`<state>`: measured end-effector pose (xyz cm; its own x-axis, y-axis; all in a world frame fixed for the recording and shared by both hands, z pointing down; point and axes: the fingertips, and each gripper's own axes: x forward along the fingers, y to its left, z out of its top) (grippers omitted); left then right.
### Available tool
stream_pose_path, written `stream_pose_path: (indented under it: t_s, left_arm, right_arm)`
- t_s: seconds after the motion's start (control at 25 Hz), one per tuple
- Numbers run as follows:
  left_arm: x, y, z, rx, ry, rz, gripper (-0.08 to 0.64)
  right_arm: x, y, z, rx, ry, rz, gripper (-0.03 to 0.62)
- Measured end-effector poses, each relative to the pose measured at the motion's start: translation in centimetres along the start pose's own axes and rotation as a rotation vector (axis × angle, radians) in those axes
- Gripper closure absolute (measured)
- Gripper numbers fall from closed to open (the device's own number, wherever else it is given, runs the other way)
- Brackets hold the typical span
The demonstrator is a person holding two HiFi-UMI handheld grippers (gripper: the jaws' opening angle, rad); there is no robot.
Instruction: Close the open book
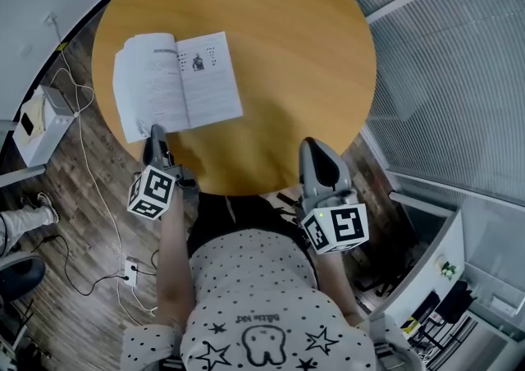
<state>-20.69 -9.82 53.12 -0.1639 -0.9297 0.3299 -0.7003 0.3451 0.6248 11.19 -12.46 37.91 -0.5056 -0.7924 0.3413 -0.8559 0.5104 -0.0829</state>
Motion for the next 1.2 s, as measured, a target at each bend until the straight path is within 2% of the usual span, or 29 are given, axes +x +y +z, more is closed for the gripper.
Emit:
stream_pose_path:
  t_s: [0.44,1.2]
  left_arm:
    - [1.0,-2.6,-1.1,0.158,0.051,-0.043,0.538]
    - [2.4,-6.1,-2.3,0.327,0.158,-0.098,0.538]
  right_arm:
    - [-0.8,-1.4,0.9,0.000,-0.032,-0.038,0.588]
    - [-4.0,-3.8,2.3,0.022,-0.100,-0.146,0.588]
